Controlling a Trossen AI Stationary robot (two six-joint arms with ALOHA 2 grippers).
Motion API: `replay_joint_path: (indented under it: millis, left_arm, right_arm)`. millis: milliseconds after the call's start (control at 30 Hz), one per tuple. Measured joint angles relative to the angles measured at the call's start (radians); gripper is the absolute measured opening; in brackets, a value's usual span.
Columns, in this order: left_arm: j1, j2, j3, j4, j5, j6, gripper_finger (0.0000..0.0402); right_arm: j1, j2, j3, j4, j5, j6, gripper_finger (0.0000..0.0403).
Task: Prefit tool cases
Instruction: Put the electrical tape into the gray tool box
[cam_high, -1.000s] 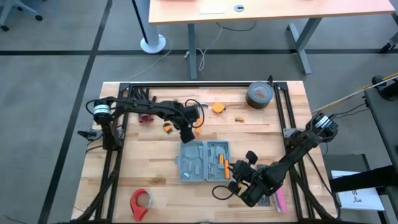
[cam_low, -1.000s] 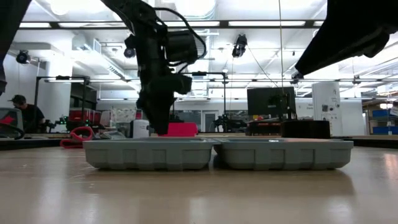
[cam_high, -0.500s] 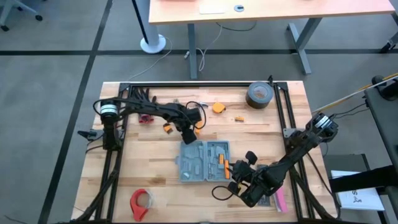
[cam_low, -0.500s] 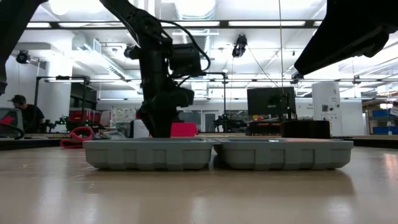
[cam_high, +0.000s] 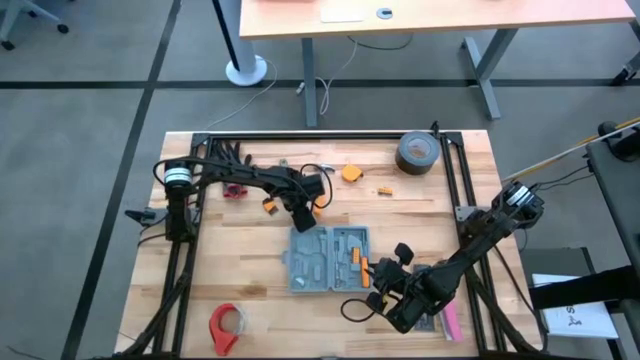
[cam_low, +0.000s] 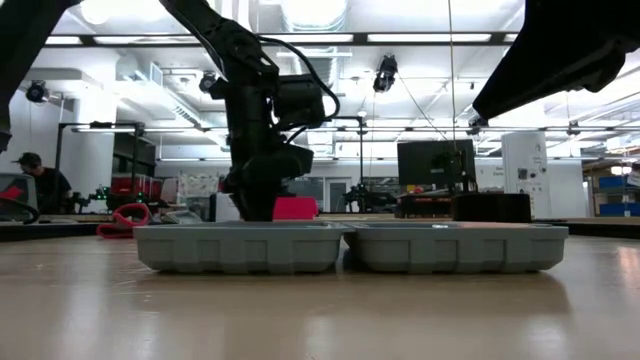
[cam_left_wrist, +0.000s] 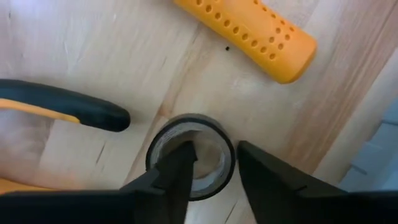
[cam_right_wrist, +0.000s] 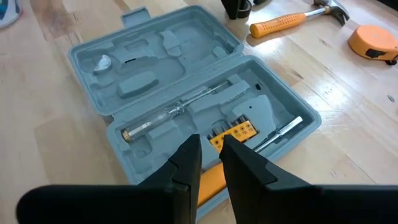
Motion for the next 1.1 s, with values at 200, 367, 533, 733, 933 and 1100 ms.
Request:
replay_joint_path:
  millis: [200, 367, 533, 733, 933, 1100]
  left_arm:
    - [-0.003, -0.001, 0.0, -0.006, 0.011, 0.024, 0.002]
    - [-0.001, -0.005, 0.001, -0.028, 0.052, 0.025, 0.0027]
    - [-0.013, -0.006, 0.033, -0.12, 0.091, 0.029, 0.0016]
    - [-0.024, -0.056, 0.106, -0.187, 0.089, 0.048, 0.0012]
    - [-0.061, -0.099, 0.178, -0.239, 0.094, 0.026, 0.0017]
    - [-0.156, -0.113, 0.191, -0.262, 0.16, -0.013, 0.0018]
  right_arm:
    - [0.0, 0.0, 0.0, 0.003, 0.0, 0.0, 0.0058]
    - [0.0, 0.0, 0.0, 0.003, 0.0, 0.0, 0.0067]
    - [0.0, 0.0, 0.0, 0.004, 0.0, 0.002, 0.0071]
    - [0.0, 0.0, 0.0, 0.004, 0.0, 0.0, 0.0058]
    - [0.0, 0.0, 0.0, 0.004, 0.002, 0.0, 0.0046]
    - [0.0, 0.0, -0.001, 0.003, 0.001, -0.001, 0.0044]
